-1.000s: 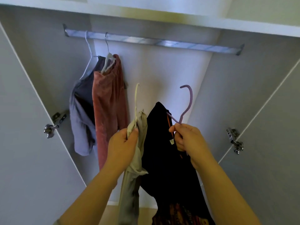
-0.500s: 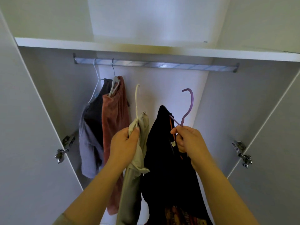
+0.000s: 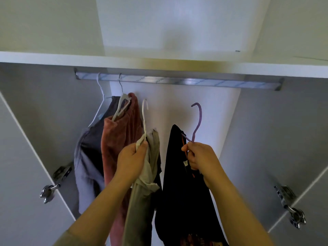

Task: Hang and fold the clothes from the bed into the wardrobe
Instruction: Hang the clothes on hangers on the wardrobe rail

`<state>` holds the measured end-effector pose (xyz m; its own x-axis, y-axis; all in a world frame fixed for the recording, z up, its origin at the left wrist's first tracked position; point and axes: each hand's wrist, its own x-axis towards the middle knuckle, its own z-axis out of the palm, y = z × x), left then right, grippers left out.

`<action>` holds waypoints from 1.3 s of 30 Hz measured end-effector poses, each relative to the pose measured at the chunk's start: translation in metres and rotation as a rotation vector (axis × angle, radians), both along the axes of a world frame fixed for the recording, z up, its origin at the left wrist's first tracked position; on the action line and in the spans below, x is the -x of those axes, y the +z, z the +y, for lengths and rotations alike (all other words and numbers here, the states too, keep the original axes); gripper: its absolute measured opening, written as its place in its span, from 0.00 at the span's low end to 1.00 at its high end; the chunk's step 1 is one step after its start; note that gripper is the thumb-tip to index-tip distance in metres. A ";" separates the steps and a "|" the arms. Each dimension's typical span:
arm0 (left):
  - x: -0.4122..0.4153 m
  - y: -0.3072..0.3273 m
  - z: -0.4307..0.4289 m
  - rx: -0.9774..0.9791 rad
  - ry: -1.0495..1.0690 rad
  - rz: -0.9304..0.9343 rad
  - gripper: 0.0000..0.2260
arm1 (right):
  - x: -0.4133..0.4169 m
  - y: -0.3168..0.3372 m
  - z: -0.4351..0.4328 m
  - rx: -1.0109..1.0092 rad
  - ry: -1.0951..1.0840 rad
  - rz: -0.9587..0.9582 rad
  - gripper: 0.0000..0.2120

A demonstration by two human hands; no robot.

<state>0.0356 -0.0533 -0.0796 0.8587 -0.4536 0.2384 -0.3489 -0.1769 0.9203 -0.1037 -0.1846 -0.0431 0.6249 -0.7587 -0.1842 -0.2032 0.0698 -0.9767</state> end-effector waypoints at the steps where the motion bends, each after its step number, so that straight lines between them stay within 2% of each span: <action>1: -0.003 -0.001 -0.005 0.006 0.014 0.016 0.21 | -0.004 -0.001 -0.007 -0.008 0.011 -0.003 0.14; 11: -0.050 0.017 -0.037 0.006 0.050 0.025 0.21 | -0.048 0.001 -0.049 0.018 0.080 -0.041 0.15; 15: -0.076 0.025 -0.049 0.030 0.012 0.051 0.15 | -0.065 0.003 -0.057 0.045 0.081 -0.037 0.15; 20: -0.121 0.039 -0.066 0.030 0.002 0.034 0.12 | -0.081 0.007 -0.068 0.077 0.037 -0.023 0.15; 28: -0.172 0.051 -0.093 -0.017 0.060 -0.049 0.18 | -0.095 0.013 -0.080 0.065 0.007 -0.058 0.16; 33: -0.182 0.034 -0.102 -0.147 0.037 -0.046 0.15 | -0.103 0.006 -0.082 0.044 -0.017 -0.036 0.16; 39: -0.184 0.025 -0.103 -0.148 0.047 -0.049 0.16 | -0.109 0.000 -0.082 0.027 -0.006 -0.024 0.16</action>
<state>0.2197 -0.1567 -0.0545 0.8690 -0.4462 0.2139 -0.3806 -0.3266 0.8651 0.0051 -0.2664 -0.0435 0.6246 -0.7667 -0.1486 -0.1788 0.0448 -0.9829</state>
